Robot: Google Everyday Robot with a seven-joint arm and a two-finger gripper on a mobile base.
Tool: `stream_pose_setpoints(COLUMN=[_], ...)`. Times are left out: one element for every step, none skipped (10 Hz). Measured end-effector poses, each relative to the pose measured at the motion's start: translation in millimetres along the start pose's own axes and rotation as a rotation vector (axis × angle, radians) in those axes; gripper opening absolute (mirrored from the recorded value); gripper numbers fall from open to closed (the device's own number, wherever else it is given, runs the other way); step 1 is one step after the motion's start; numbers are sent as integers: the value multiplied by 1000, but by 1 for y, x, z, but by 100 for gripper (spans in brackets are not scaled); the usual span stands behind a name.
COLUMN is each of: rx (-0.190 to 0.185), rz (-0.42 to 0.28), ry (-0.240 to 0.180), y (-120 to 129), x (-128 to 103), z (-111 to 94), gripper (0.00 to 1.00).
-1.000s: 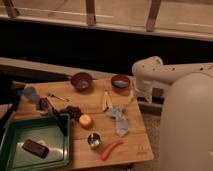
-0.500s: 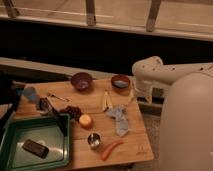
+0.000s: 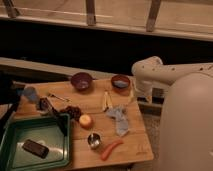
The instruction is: Place banana in metal cup
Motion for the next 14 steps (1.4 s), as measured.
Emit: stream_pose_setpoints(rx=[14,20,23,23,20,12,-4,-32,-70,-145,-190,-220,-232,-232], rz=[-21,-43,-63,-96,-133,-167,-209,-237,-256,-302,-332,-353,-364,-363], ry=[-11,-24,-33,-48,-61,-73,-90,-116,-150,-213,-255,-277,-286,-287], y=[7,18,30,51,76,99,128,152,169,188,197,206,212,211], x=[-2,-7,-11,-18,-24,-29,-34,-38,-39,-39,-38,-36,-36,-36], z=[-1,-3,-4,-6,-8,-10,-12,-14,-18,-28,-36,-41,-43,-44], gripper=[71,71,71,71,71,71,71,71,71,71,71,71,71,71])
